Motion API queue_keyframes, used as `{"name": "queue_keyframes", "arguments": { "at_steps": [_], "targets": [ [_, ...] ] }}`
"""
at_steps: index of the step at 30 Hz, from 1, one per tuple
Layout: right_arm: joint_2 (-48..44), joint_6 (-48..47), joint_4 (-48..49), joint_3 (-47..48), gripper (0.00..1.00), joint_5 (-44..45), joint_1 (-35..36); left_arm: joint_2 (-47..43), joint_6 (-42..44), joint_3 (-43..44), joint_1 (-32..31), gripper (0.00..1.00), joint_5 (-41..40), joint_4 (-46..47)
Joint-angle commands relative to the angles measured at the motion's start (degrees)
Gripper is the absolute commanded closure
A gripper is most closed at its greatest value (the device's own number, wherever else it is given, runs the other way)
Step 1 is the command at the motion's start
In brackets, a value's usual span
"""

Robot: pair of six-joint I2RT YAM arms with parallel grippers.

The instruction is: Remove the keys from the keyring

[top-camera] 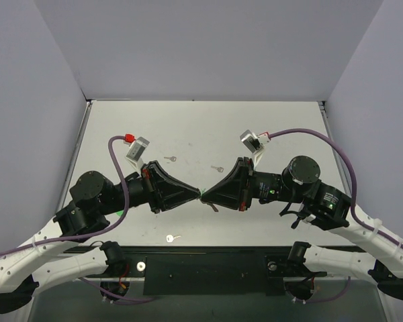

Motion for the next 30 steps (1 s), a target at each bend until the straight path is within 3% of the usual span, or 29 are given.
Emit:
{"name": "queue_keyframes", "arguments": {
  "at_steps": [1, 5, 12, 30],
  "targets": [
    [-0.44, 0.77, 4.95, -0.45, 1.0, -2.26, -0.18, 1.81, 0.84, 2.07, -0.58, 0.89, -0.51, -0.75],
    [-0.53, 1.21, 5.12, -0.98, 1.0, -2.96, -0.09, 2.69, 1.37, 3.13, -1.46, 1.0, -0.69, -1.81],
    [-1.32, 1.83, 4.25, -2.83, 1.0, -2.26, 0.0, 4.72, 3.82, 6.55, -1.99, 1.0, -1.83, -10.93],
    [-1.24, 0.86, -2.17, -2.04, 1.0, -4.62, 0.7, 6.39, 13.05, 12.0, -2.08, 1.0, 9.06, -25.98]
  ]
}}
